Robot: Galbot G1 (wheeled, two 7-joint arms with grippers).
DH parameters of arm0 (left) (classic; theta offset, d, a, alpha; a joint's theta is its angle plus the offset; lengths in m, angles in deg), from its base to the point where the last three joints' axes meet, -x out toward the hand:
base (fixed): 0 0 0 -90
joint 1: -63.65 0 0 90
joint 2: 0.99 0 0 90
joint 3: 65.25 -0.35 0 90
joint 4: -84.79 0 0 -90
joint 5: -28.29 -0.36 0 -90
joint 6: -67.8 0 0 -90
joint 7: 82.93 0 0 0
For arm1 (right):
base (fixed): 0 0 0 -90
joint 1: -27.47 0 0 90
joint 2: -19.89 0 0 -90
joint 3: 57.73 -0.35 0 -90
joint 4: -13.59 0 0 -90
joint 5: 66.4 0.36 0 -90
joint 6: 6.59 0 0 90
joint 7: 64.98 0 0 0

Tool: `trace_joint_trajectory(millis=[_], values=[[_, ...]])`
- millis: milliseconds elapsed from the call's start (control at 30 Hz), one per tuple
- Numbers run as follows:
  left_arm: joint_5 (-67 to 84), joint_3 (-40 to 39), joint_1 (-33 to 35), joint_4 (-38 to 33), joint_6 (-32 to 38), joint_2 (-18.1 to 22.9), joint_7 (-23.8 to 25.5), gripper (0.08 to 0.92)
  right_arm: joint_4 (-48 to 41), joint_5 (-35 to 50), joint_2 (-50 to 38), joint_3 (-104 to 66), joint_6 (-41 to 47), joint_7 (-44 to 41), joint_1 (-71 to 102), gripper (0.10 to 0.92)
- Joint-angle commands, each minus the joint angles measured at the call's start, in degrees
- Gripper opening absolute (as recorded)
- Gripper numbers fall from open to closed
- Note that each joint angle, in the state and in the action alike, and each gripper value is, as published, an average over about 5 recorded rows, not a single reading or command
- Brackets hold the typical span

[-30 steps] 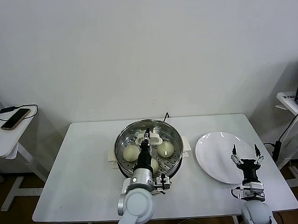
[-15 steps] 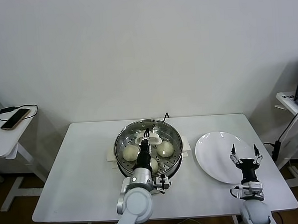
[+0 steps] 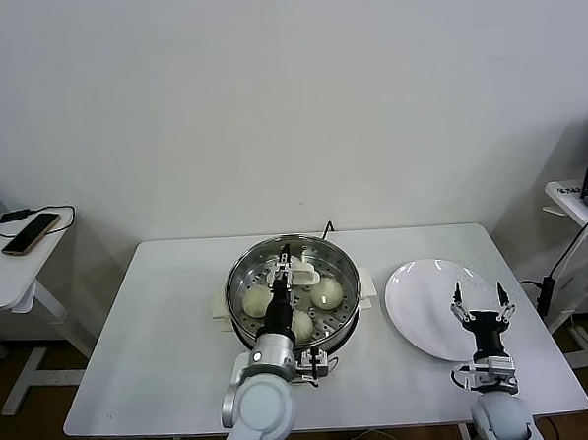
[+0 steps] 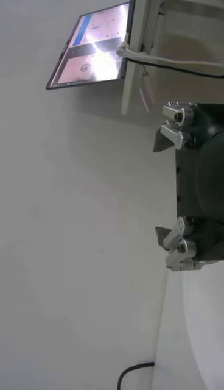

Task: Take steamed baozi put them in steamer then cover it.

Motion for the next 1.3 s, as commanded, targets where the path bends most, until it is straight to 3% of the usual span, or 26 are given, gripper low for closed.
trace_joint_trajectory(millis=[33, 267, 467, 567, 633, 733, 867, 1067, 1300], values=[[4.69, -1.34, 2.81, -8.87, -0.41, -4.3, 1.02, 0.62, 0.29, -0.18, -0.03, 0.29, 0.15, 0.16, -0.2, 0.823], [6.68, -2.1, 5.86, -15.5, -0.74, -8.24, 1.94, 0.79, 0.65, -0.35, 0.11, 0.8, 0.36, 0.38, -0.44, 0.823], [14.39, -0.13, 8.13, -20.6, -1.05, -10.32, 0.75, 0.822, 0.89, -0.32, 0.06, 0.86, 0.34, 0.39, -0.35, 0.823], [25.99, 3.74, 8.06, -23.14, -1.8, -10.84, -2.93, 0.823, 1.07, -0.14, -0.18, 0.67, 0.23, 0.24, -0.12, 0.823], [38.91, 7.2, 7.11, -23.35, -2.0, -10.82, -8.84, 0.823, 1.35, 0.34, -0.42, 0.55, 0.11, -0.19, 0.1, 0.823], [57.11, 13.0, 5.36, -20.33, 0.34, -10.37, -17.99, 0.823, 2.79, 3.33, -1.11, 0.78, 0.45, -2.06, 0.76, 0.823], [75.09, 22.13, 4.05, -12.41, 9.71, -9.94, -24.38, 0.823, 5.45, 8.28, -2.26, 1.94, 2.25, -4.68, 1.9, 0.823], [89.47, 29.38, 3.83, 0.19, 23.7, -10.12, -22.37, 0.823, 8.48, 12.5, -2.94, 3.32, 4.61, -6.35, 3.16, 0.823], [93.8, 32.34, 6.28, 7.63, 31.78, -9.88, -17.33, 0.823, 9.57, 13.9, -2.99, 2.88, 5.33, -8.07, 4.4, 0.823]])
